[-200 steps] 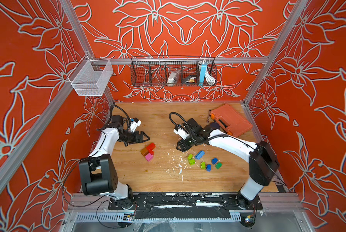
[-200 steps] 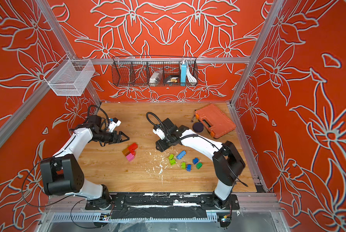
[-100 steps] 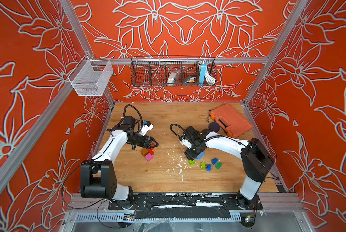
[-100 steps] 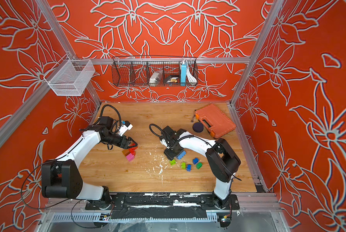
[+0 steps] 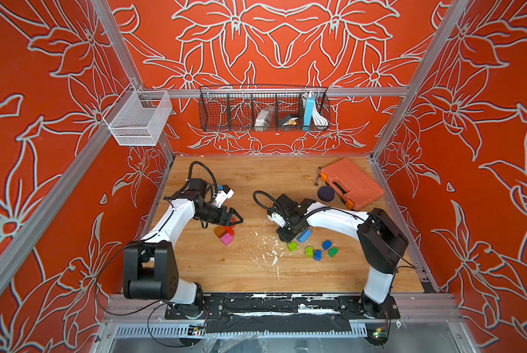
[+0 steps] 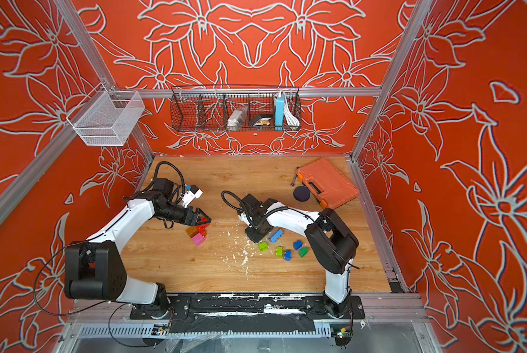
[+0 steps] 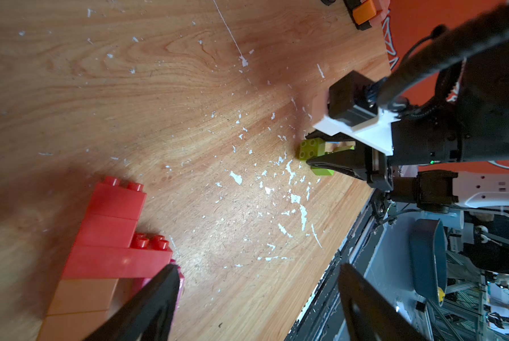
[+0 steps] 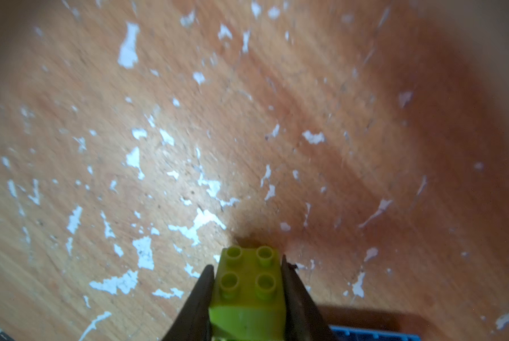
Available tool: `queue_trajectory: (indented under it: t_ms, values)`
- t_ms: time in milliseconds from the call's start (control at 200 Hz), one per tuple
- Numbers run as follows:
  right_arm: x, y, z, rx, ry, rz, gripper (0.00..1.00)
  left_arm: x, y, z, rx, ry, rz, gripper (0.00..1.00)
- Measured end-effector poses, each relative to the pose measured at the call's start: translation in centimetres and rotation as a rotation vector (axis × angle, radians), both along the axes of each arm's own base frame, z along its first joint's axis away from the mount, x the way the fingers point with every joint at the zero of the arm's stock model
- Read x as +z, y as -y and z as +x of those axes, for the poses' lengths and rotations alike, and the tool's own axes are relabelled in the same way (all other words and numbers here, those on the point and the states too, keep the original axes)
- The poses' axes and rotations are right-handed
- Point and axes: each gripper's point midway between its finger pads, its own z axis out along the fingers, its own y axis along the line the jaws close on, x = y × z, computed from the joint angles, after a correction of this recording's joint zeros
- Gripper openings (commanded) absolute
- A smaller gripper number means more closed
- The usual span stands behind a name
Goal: Assemble the letter h with lego
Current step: Pick up the lego brick from the center of the board, then place the lego brick at the center of the board.
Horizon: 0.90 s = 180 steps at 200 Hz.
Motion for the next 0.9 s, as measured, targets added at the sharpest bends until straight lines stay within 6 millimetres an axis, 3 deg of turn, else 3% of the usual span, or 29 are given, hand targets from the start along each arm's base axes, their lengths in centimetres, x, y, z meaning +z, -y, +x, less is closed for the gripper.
queue_trajectory:
  t_ms: [235, 400, 500, 610, 716, 836, 901]
  values:
    - [2.7, -5.5, 0.9, 0.042, 0.211, 0.317, 0.3, -0.8, 0.7, 0.4, 0.009, -0.035, -0.044, 0.85]
    - [1.4, -10.5, 1.5, 0.128, 0.323, 0.435, 0.31, -1.5, 0.3, 1.2, 0.028, -0.002, -0.01, 0.85]
    - [-0.2, -12.3, 1.4, 0.163, 0.351, 0.465, 0.32, -2.4, -0.3, 1.2, 0.04, 0.009, 0.034, 0.85]
    - [-0.6, -12.8, 1.6, 0.182, 0.392, 0.497, 0.33, -3.3, -0.9, 0.9, 0.052, 0.022, 0.083, 0.85]
    - [-0.9, -12.4, 1.3, 0.188, 0.419, 0.525, 0.4, -3.6, -1.3, 1.0, 0.059, 0.035, 0.113, 0.86]
    - [-2.3, -10.6, 0.3, 0.203, 0.404, 0.484, 0.55, -3.7, -1.7, 1.6, 0.065, 0.061, 0.138, 0.86]
    - [-2.1, -9.8, -0.1, 0.205, 0.405, 0.471, 0.6, -3.7, -1.8, 1.7, 0.068, 0.068, 0.147, 0.86]
